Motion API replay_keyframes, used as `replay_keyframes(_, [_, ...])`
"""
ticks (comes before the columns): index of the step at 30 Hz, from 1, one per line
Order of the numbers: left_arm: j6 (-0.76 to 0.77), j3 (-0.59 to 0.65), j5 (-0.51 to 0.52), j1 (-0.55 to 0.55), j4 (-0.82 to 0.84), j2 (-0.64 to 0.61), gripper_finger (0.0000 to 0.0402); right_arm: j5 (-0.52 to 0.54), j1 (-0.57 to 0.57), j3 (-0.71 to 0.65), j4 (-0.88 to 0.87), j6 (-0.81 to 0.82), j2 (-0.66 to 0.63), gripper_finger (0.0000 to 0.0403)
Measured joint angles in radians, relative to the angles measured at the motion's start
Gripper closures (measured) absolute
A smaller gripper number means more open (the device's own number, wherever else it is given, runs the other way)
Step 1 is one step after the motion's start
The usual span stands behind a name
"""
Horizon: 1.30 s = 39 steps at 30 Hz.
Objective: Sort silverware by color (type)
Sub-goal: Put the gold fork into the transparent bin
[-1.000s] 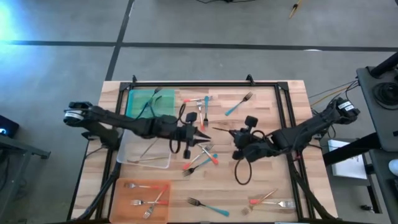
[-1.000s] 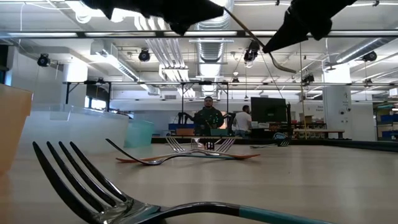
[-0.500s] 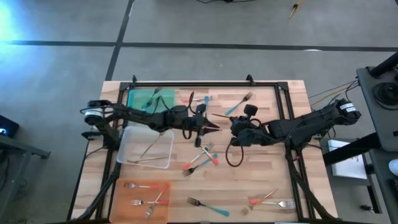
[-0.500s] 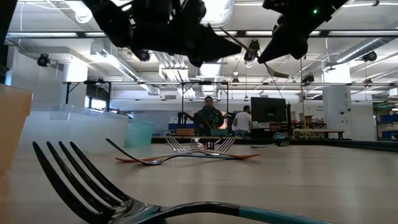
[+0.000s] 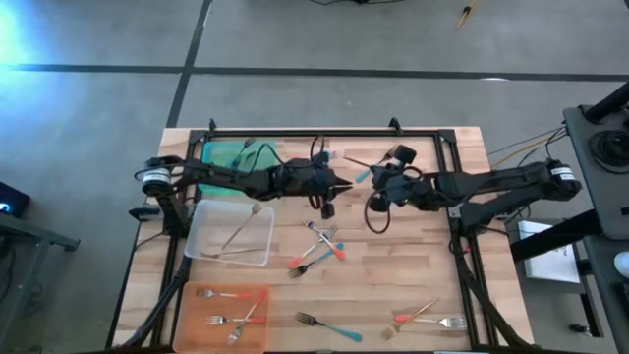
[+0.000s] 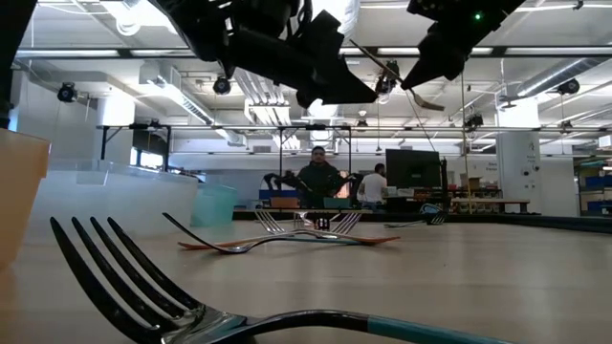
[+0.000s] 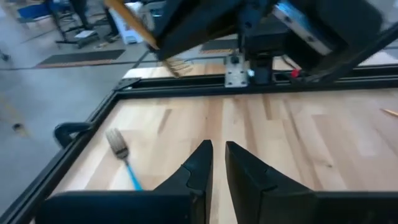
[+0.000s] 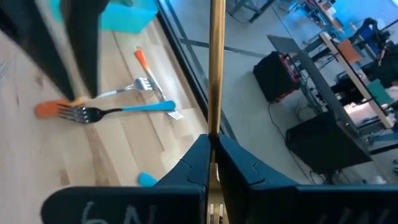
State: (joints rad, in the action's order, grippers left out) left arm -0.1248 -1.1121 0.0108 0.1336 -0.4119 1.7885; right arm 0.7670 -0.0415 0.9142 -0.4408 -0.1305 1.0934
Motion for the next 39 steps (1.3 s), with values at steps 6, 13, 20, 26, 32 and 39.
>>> replay_keyframes(6, [0.008,-0.008,-0.049,0.052,0.014,-0.001,0.0350,-0.011,0.045,-0.001,0.000,0.004,-0.035,0.0391])
replay_keyframes(13, [0.020,-0.007,-0.047,0.101,-0.038,-0.001,0.0281,-0.092,0.080,-0.007,0.012,0.086,0.002,0.0390])
replay_keyframes(20, [0.021,-0.007,-0.047,0.114,-0.159,-0.002,0.0235,-0.034,0.093,-0.010,0.113,0.035,0.055,0.0390])
replay_keyframes(26, [0.041,-0.007,-0.046,0.129,-0.239,-0.002,0.0232,-0.034,0.108,-0.010,0.239,-0.037,0.062,0.0391])
replay_keyframes(32, [0.091,-0.006,-0.045,0.143,-0.317,-0.002,0.0235,-0.037,0.108,-0.010,0.306,-0.067,0.072,0.0391])
replay_keyframes(39, [0.120,-0.006,-0.044,0.149,-0.376,-0.002,0.0236,-0.041,0.108,-0.010,0.327,-0.086,0.082,0.0391])
